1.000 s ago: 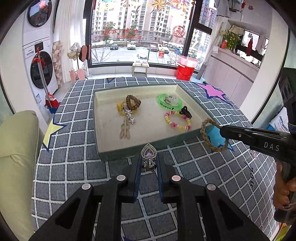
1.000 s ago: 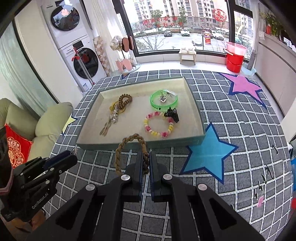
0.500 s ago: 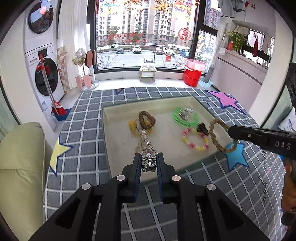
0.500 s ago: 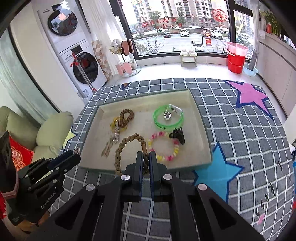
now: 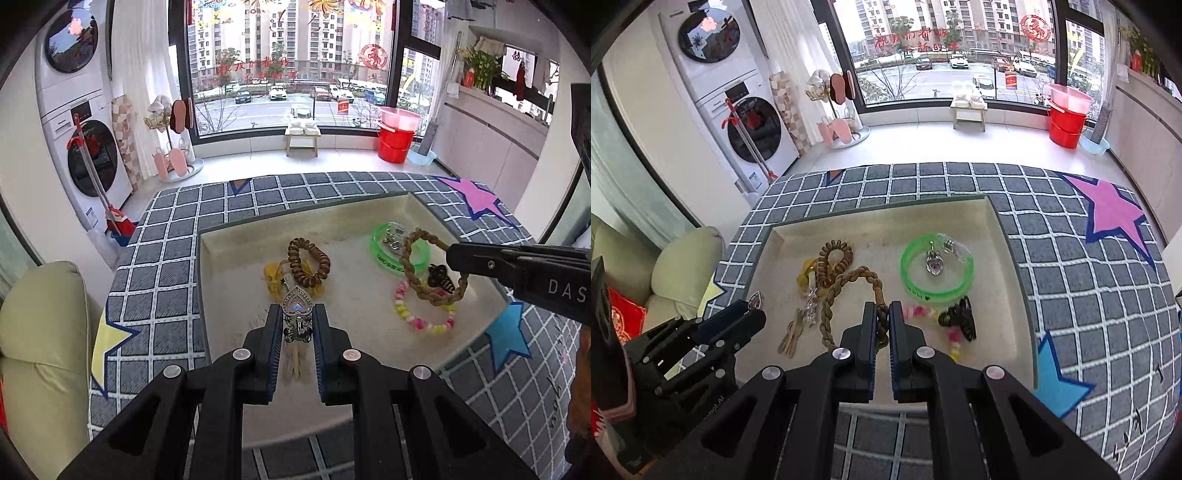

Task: Organize jewelry
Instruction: 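Carry the pendant and cord ring with both tools into the tray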

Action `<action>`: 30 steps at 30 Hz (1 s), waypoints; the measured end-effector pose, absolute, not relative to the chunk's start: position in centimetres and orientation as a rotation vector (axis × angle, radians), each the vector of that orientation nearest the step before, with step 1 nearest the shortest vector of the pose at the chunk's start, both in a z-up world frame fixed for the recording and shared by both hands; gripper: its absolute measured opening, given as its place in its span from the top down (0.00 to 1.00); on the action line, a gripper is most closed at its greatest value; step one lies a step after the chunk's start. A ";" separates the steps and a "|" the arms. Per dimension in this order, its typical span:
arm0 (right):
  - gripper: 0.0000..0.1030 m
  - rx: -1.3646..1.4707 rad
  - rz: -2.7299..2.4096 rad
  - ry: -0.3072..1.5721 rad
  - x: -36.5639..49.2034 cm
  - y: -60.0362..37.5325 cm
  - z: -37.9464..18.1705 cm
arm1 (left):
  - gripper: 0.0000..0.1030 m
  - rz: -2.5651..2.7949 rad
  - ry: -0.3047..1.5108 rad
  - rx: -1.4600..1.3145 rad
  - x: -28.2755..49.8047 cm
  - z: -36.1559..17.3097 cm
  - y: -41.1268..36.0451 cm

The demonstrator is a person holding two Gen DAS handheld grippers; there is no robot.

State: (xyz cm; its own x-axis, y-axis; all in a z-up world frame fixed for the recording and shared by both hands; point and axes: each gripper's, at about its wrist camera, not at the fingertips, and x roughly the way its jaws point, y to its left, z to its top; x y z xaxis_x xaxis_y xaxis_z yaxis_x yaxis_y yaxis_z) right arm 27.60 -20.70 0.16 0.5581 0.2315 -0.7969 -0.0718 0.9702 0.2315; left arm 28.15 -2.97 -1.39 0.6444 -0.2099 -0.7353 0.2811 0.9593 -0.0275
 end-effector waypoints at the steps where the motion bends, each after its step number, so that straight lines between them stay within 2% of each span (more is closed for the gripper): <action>1: 0.94 0.180 0.179 0.966 27.9 -20.7 0.0 | 0.70 -0.278 0.829 0.091 28.4 -1.6 -3.0; 30: 0.93 0.172 0.152 1.067 30.7 -20.4 -6.1 | 0.70 -0.274 0.924 0.222 30.5 -5.6 -5.8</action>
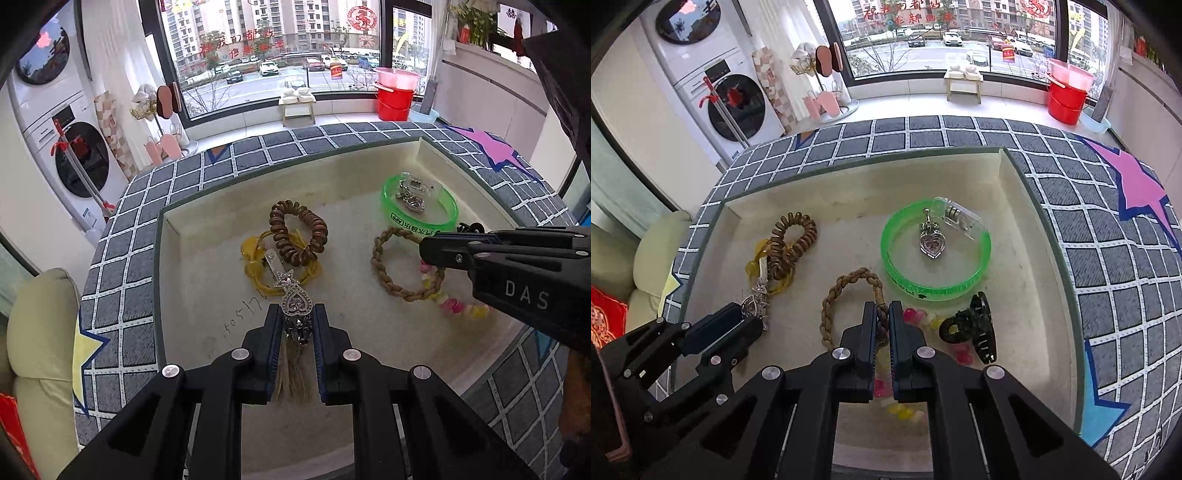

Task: Organize jewelry
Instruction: 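Open both tools to release the pendant and cord ring in the tray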

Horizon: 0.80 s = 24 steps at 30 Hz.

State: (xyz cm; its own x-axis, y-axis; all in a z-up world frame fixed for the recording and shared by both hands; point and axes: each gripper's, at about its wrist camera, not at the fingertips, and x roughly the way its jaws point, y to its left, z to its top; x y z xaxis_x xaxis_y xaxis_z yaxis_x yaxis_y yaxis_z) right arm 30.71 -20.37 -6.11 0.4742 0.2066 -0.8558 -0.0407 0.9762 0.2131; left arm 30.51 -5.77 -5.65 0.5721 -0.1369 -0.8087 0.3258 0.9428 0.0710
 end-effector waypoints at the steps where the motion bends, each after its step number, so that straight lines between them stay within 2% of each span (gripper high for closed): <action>1: 0.93 0.169 0.151 1.068 30.7 -20.4 -6.1 | 0.70 -0.273 0.925 0.220 30.5 -5.6 -5.8; 12: 0.92 0.251 0.175 1.074 30.5 -21.2 -5.8 | 0.70 -0.268 0.909 0.210 30.3 -5.1 -5.8; 14: 0.89 0.269 0.175 1.068 30.3 -21.5 -5.5 | 0.70 -0.267 0.910 0.204 30.2 -5.0 -5.8; 15: 0.86 0.277 0.174 1.065 30.2 -21.6 -5.4 | 0.70 -0.269 0.910 0.200 30.2 -5.0 -5.7; 16: 0.69 0.290 0.171 1.056 30.0 -21.9 -5.1 | 0.70 -0.270 0.909 0.196 30.2 -4.9 -5.7; 17: 0.45 0.300 0.166 1.041 29.8 -22.1 -4.7 | 0.70 -0.272 0.905 0.191 30.1 -4.8 -5.6; 18: 0.36 0.309 0.160 1.017 29.5 -22.4 -4.3 | 0.70 -0.273 0.899 0.185 30.0 -4.6 -5.6; 19: 0.32 0.314 0.156 0.990 29.2 -22.7 -3.8 | 0.70 -0.273 0.894 0.180 30.0 -4.5 -5.5; 24: 0.32 0.332 0.143 0.941 28.1 -23.8 -2.3 | 0.70 -0.267 0.880 0.165 30.1 -4.0 -5.7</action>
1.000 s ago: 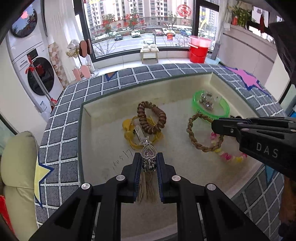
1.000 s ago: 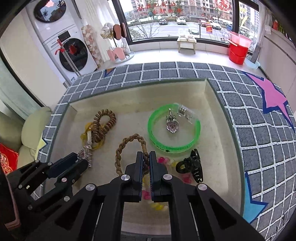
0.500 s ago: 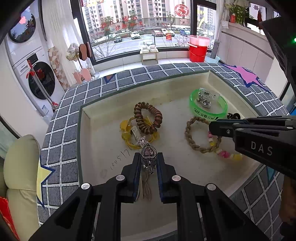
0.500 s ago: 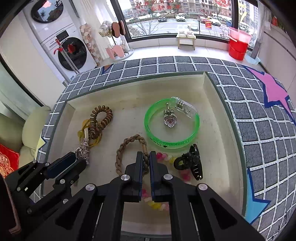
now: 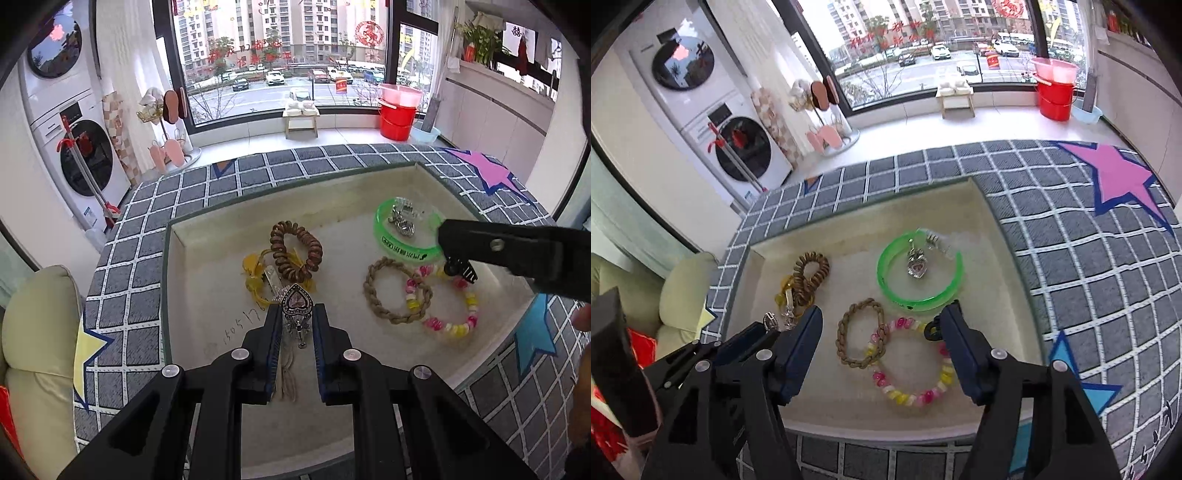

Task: Organize jewelry
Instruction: 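Open both tools to release the pendant and cord ring in the tray, then withdraw both open tools from the tray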

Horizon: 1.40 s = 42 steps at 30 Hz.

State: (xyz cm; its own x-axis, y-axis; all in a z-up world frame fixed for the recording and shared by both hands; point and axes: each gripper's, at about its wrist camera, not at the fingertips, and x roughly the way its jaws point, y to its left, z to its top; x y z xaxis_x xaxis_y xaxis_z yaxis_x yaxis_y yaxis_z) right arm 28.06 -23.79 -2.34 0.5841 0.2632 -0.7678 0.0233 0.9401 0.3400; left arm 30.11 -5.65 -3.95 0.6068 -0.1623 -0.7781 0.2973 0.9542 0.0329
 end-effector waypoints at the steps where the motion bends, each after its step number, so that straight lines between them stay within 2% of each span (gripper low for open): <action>1: 0.32 0.335 0.139 0.936 27.8 -24.1 -2.2 | 0.70 -0.265 0.876 0.164 30.1 -3.9 -5.7; 4: 0.32 0.352 0.126 0.925 27.1 -24.7 -2.0 | 0.70 -0.271 0.868 0.162 30.1 -3.7 -5.8; 5: 0.32 0.355 0.123 0.923 26.9 -24.9 -2.0 | 0.58 -0.272 0.866 0.163 30.1 -3.7 -5.9; 6: 0.32 0.356 0.118 0.919 26.4 -25.1 -2.0 | 0.17 -0.271 0.861 0.159 30.1 -3.5 -5.9; 7: 0.32 0.356 0.113 0.916 26.2 -25.2 -2.0 | 0.03 -0.264 0.842 0.148 30.0 -3.3 -5.8; 8: 0.32 0.355 0.110 0.914 26.0 -25.4 -1.9 | 0.00 -0.258 0.812 0.140 29.7 -3.0 -5.7; 19: 0.31 0.349 0.100 0.933 24.3 -25.9 -2.3 | 0.00 -0.231 0.768 0.146 28.9 -1.2 -5.2; 22: 0.20 0.343 0.102 0.924 23.4 -25.6 -2.3 | 0.00 -0.226 0.766 0.132 28.2 -0.8 -4.7; 24: 0.20 0.330 0.103 0.923 23.0 -25.3 -2.3 | 0.00 -0.224 0.770 0.126 27.7 -0.8 -4.5; 28: 0.00 0.306 0.104 0.914 21.7 -24.9 -2.2 | 0.00 -0.215 0.779 0.124 26.4 -0.8 -4.1; 42: 0.00 0.212 0.071 0.890 16.8 -23.3 -2.7 | 0.00 -0.134 0.800 0.134 20.5 -1.8 -2.2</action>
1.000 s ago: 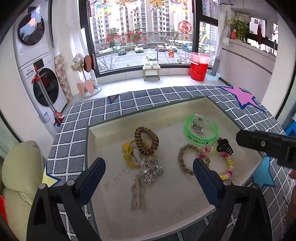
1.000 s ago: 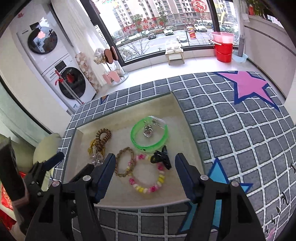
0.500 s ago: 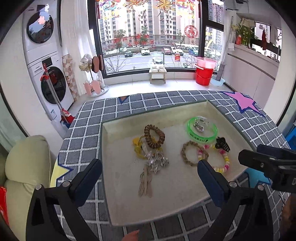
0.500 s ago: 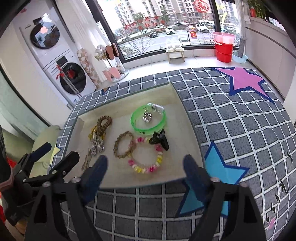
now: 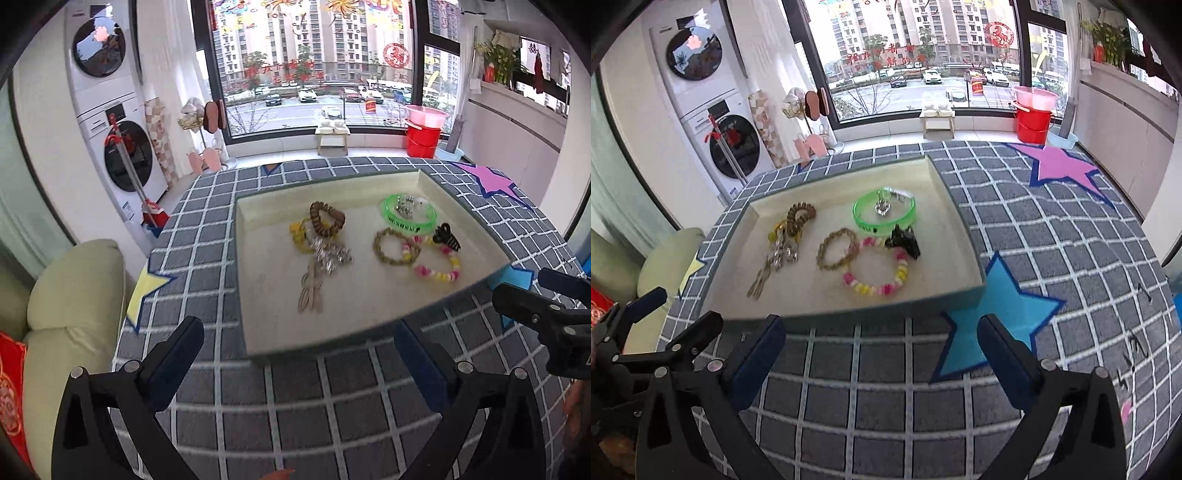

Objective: Organize jewelry

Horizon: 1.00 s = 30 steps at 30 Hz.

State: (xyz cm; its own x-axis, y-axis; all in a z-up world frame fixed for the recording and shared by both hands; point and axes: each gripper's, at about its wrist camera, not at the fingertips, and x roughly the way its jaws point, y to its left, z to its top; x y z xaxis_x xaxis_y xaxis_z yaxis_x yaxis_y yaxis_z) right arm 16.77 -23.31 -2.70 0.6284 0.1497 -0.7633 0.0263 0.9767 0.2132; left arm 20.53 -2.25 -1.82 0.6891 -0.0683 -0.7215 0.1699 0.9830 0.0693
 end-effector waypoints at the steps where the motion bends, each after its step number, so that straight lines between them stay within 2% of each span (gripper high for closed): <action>1: 0.00 0.213 0.072 0.893 16.4 -23.2 -2.8 | 0.00 -0.129 0.798 0.134 20.1 -1.9 -2.1; 11: 0.00 0.176 0.051 0.839 12.4 -22.4 -2.5 | 0.00 -0.072 0.750 0.097 14.7 -2.3 -0.7; 22: 0.00 0.079 0.015 0.705 9.3 -20.9 -0.8 | 0.00 -0.007 0.676 0.062 12.2 -1.5 -0.5; 30: 0.00 0.052 0.003 0.680 8.5 -20.6 -0.6 | 0.00 0.009 0.683 0.049 11.6 -1.9 -0.6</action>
